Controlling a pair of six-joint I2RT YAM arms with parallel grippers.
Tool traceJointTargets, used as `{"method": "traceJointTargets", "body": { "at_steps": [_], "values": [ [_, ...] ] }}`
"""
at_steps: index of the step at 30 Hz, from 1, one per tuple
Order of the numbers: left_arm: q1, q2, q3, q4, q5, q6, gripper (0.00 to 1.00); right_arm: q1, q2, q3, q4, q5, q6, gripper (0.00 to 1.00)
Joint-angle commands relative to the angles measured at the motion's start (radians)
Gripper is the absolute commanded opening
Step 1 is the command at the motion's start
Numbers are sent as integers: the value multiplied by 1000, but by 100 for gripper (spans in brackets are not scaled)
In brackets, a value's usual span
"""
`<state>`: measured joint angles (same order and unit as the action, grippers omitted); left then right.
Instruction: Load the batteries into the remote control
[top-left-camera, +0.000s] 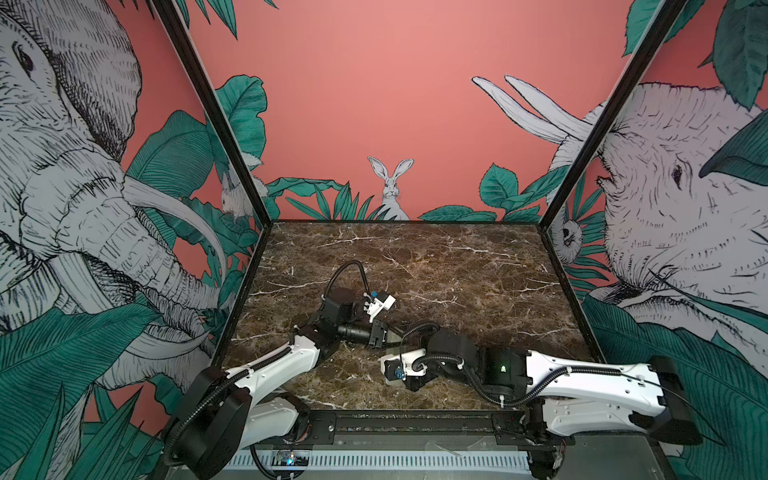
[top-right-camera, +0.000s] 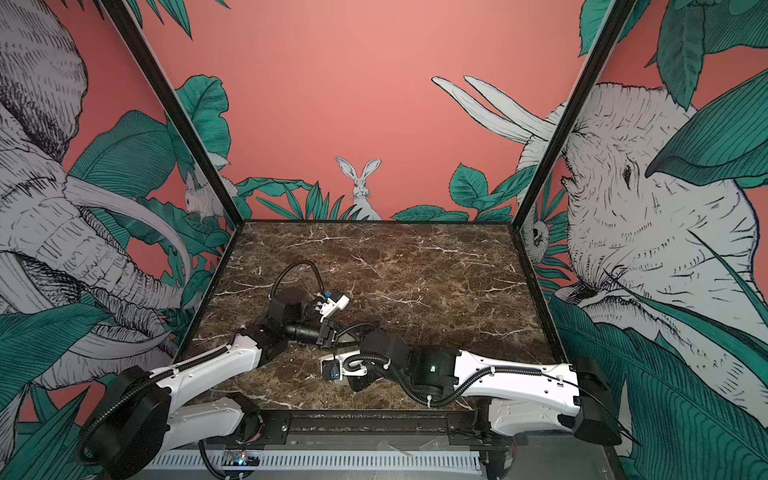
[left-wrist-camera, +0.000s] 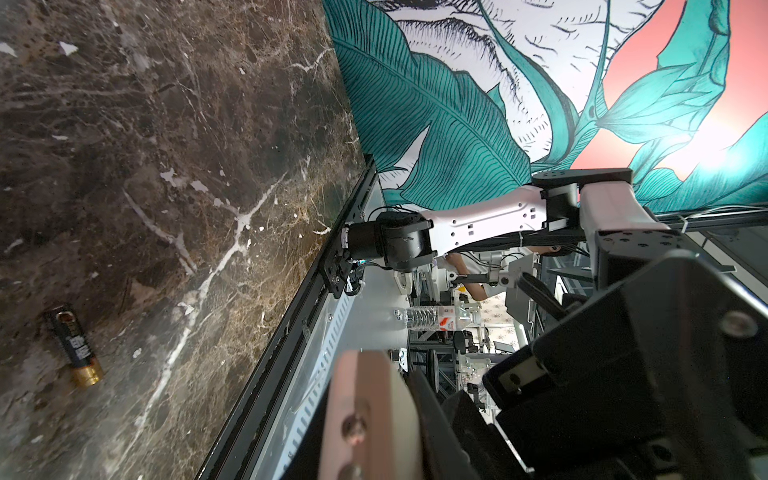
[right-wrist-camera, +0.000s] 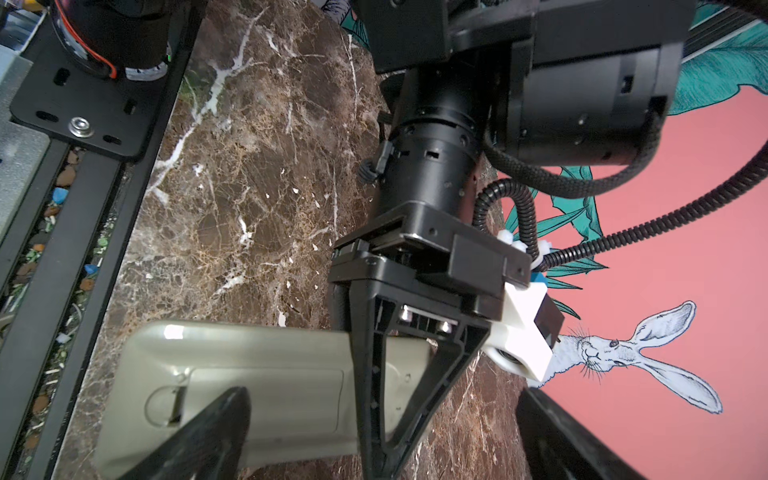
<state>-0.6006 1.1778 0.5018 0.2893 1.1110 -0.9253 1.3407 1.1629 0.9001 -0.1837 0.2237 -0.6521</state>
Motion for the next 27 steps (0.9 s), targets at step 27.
{"method": "traceJointTargets", "body": {
  "at_steps": [27],
  "values": [
    [-5, -29, -2, -4, 28, -9, 0, -2, 41, 46, -79, -159, 127, 99]
  ]
}}
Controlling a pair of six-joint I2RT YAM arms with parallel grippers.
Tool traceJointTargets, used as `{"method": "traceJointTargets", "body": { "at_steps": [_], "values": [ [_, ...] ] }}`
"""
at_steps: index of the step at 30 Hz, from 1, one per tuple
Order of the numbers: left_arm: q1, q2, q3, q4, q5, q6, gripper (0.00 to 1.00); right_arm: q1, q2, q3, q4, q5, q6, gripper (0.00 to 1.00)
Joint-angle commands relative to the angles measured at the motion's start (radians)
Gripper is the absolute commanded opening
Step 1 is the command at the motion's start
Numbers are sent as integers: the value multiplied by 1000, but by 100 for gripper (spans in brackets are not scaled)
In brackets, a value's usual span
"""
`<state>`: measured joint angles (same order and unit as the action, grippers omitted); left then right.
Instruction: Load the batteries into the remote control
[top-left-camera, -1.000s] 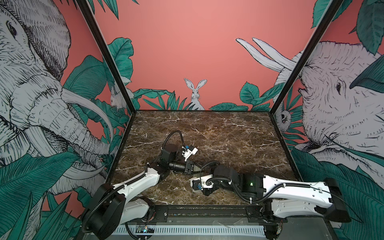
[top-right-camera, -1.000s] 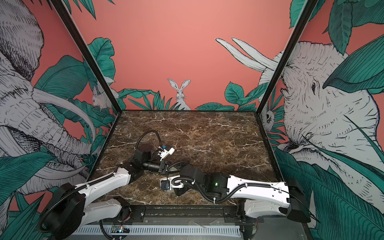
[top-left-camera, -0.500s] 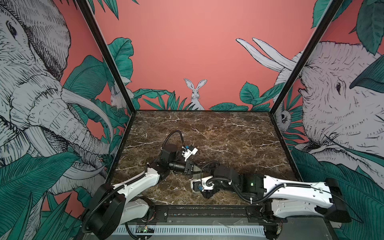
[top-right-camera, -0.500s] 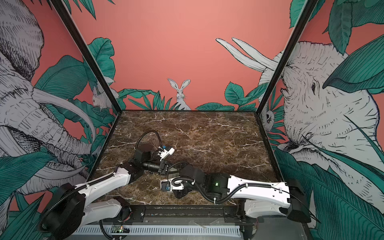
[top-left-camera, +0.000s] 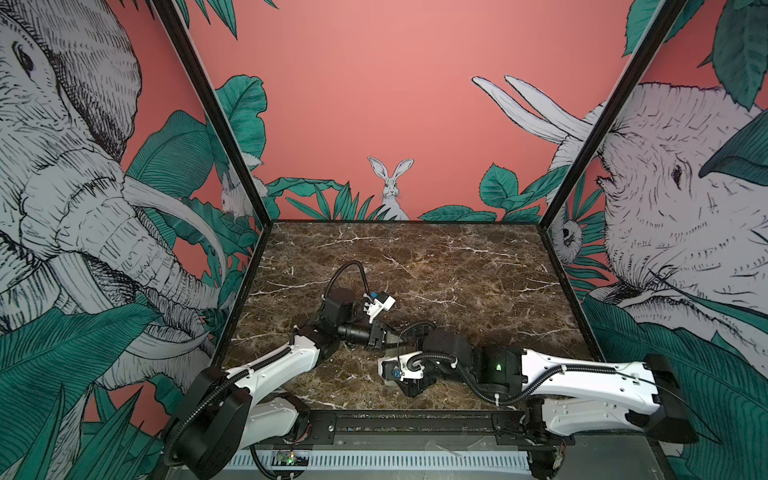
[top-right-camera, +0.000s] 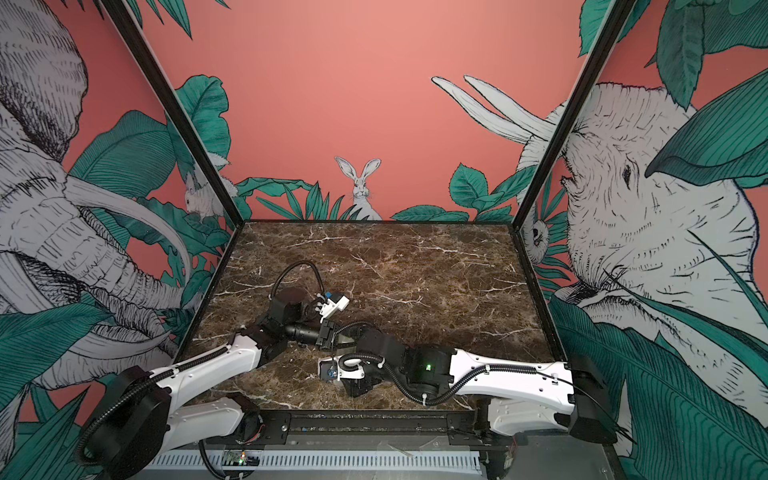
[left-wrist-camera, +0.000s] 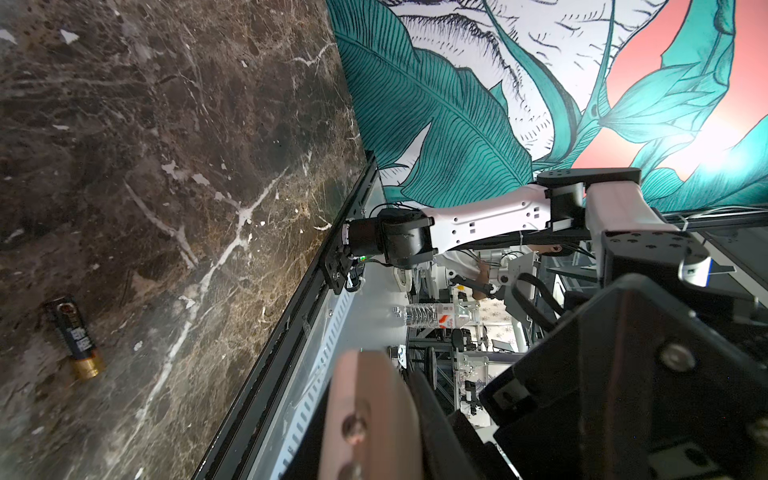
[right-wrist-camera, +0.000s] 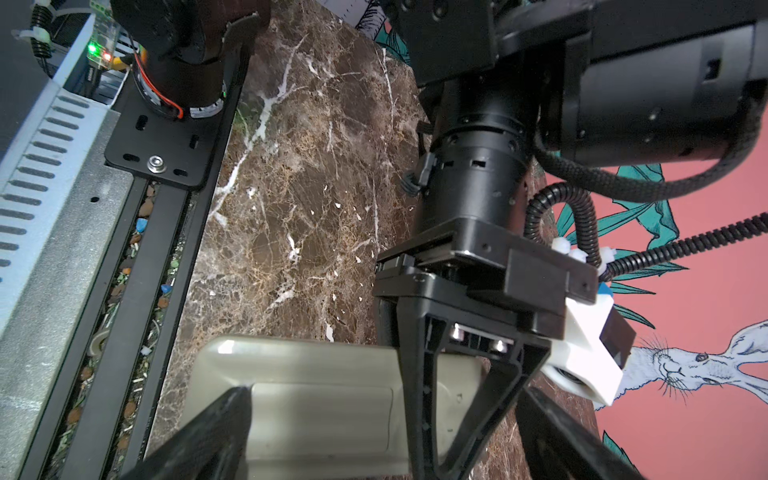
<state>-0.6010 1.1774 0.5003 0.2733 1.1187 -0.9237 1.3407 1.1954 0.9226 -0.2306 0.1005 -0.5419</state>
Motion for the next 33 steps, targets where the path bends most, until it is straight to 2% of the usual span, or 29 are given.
{"method": "traceJointTargets", "body": {
  "at_steps": [1, 33],
  "values": [
    [-3, -29, 1, 11, 21, -10, 0, -2, 9, 25, -36, -36, 16, 99],
    [-4, -22, -11, 9, 19, 0, 0, -2, 38, 27, -72, -44, 45, 99]
  ]
}}
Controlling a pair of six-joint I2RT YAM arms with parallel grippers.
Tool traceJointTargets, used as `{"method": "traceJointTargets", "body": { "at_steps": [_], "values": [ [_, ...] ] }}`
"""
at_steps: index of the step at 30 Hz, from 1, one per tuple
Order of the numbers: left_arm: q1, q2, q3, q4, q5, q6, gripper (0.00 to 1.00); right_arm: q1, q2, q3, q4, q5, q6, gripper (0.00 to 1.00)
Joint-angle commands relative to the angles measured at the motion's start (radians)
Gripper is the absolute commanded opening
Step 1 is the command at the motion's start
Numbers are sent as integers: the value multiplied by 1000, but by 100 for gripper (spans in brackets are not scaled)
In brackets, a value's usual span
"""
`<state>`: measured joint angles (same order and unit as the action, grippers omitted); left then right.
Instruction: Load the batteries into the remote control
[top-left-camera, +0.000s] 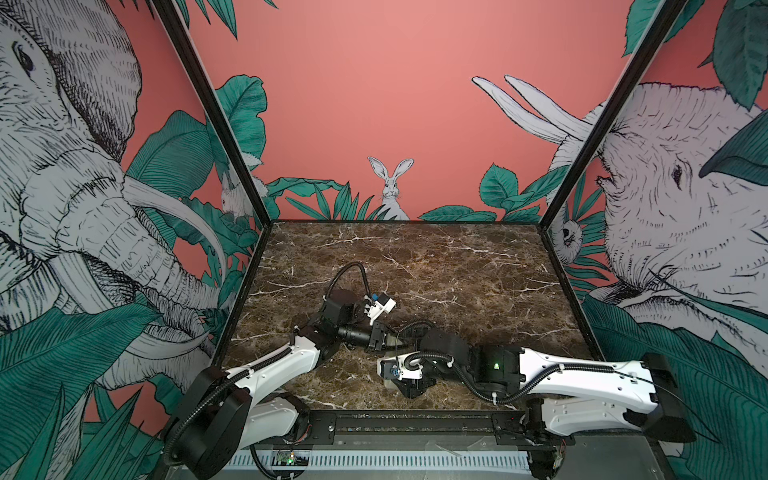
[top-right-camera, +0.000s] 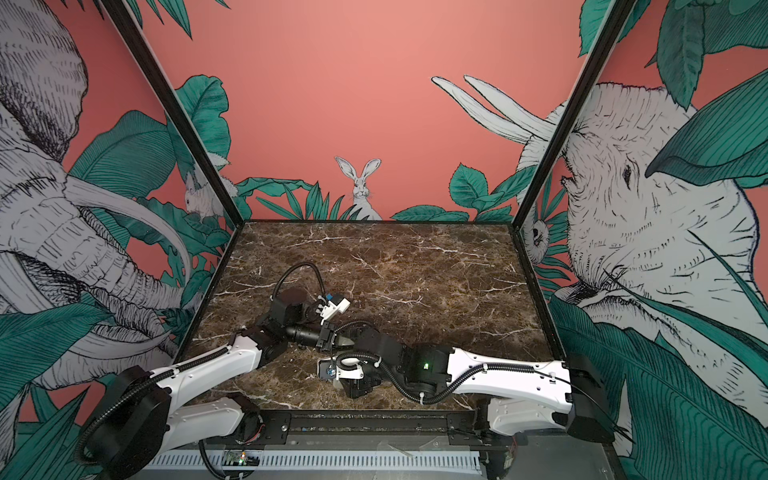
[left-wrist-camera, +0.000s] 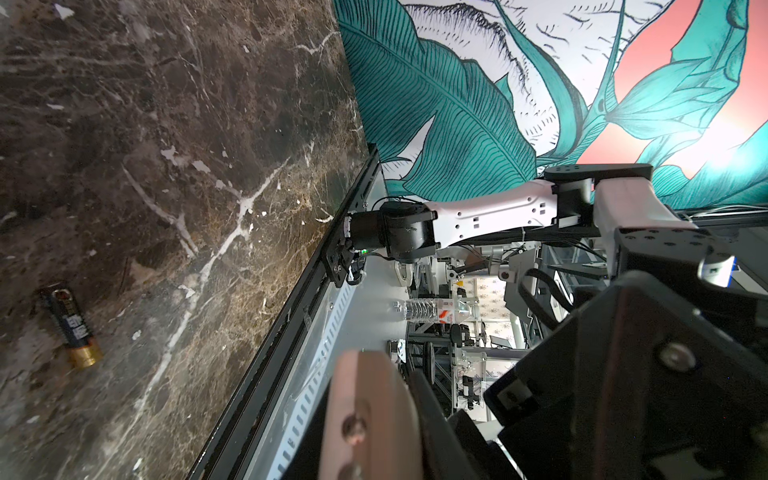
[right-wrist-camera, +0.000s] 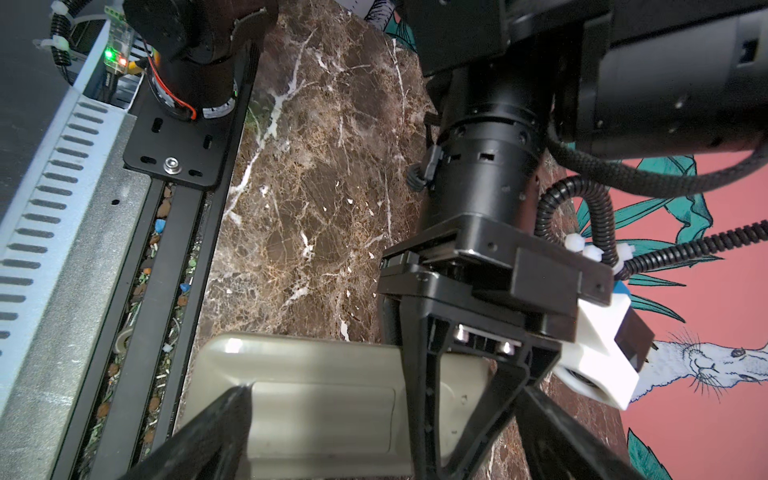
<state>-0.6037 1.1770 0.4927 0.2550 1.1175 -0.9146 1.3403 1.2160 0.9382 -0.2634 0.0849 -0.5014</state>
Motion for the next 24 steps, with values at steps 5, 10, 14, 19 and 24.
{"method": "traceJointTargets", "body": {
  "at_steps": [5, 10, 14, 19, 24],
  "values": [
    [-1, -23, -6, 29, 20, -9, 0, -1, 17, 11, -39, -34, 4, 99],
    [-1, -21, -6, 30, 19, -9, 0, -3, 16, 11, -48, -51, 9, 99],
    [-1, -22, -5, 30, 19, -8, 0, -3, 23, 16, -56, -62, 13, 99],
    [-1, -23, -8, 21, 21, -5, 0, -3, 25, 19, -63, -71, 18, 99],
    [-1, -24, -6, 18, 20, -3, 0, -4, 27, 20, -68, -78, 23, 99]
  ]
}}
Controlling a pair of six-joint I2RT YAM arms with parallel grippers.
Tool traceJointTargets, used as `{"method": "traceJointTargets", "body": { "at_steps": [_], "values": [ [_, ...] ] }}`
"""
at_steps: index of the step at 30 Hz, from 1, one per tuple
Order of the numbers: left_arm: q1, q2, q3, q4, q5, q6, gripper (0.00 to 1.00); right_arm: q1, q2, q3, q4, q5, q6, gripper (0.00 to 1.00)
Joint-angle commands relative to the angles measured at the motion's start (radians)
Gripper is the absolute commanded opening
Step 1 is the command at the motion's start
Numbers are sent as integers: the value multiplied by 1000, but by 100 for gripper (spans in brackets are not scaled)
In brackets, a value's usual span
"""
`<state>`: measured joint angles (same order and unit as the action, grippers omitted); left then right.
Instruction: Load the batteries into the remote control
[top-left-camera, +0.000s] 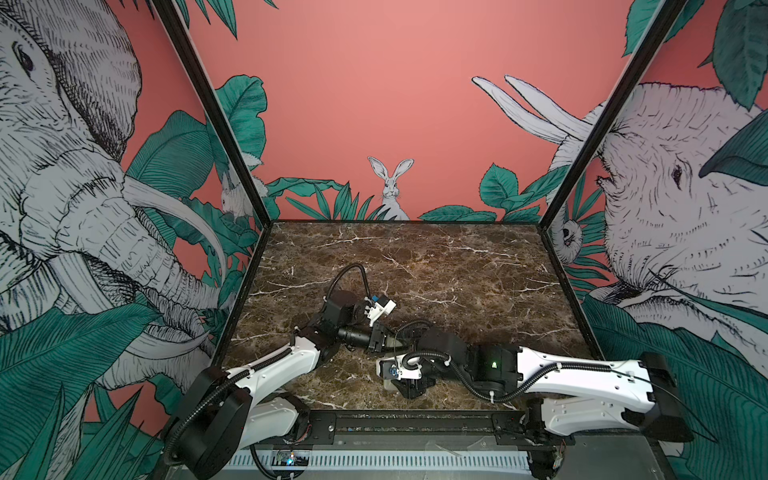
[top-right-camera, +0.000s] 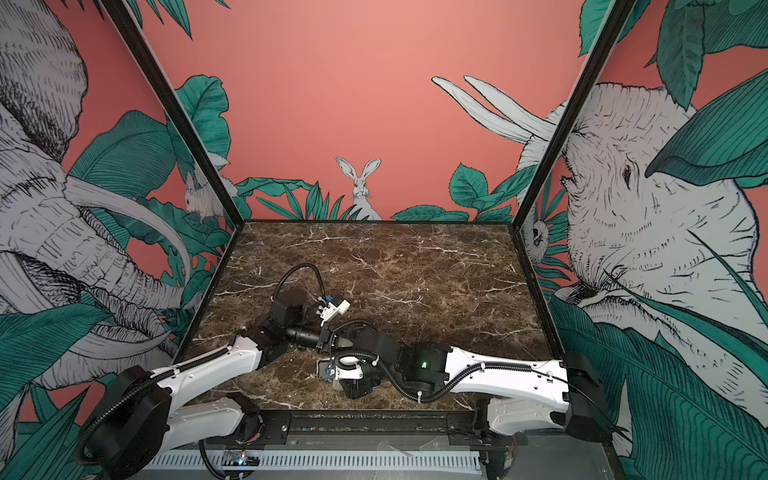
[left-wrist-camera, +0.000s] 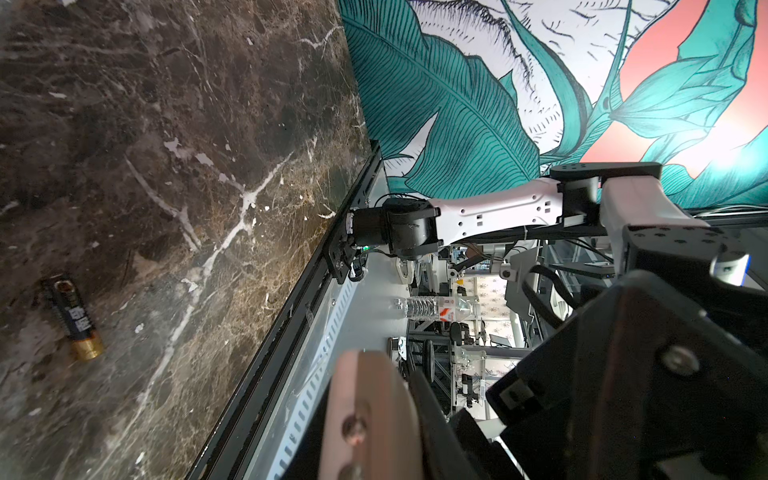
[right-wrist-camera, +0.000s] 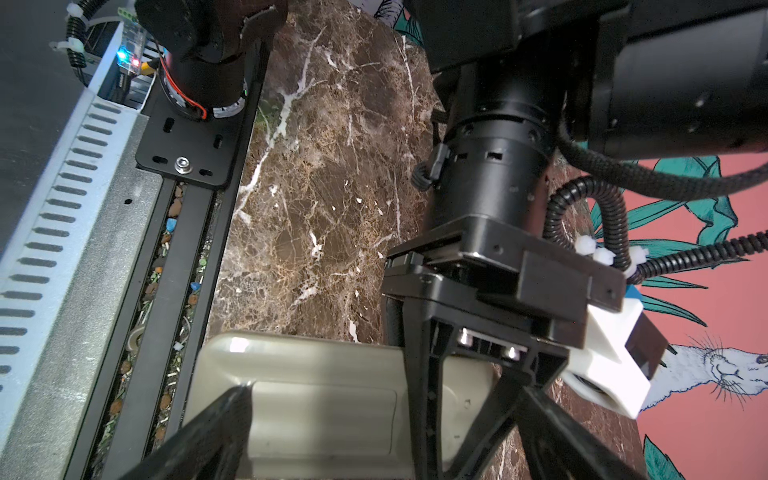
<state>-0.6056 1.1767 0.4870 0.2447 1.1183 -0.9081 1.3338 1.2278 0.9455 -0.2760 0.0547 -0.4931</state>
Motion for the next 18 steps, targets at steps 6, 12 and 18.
{"method": "traceJointTargets", "body": {
  "at_steps": [6, 12, 18],
  "values": [
    [1, -21, 0, 26, 20, -6, 0, 4, 23, 17, -61, -56, 17, 99],
    [1, -19, 1, 28, 21, -5, 0, 3, 25, 19, -63, -66, 19, 99],
    [0, -15, 3, 28, 20, -5, 0, 2, 24, 17, -65, -72, 20, 99]
  ]
}}
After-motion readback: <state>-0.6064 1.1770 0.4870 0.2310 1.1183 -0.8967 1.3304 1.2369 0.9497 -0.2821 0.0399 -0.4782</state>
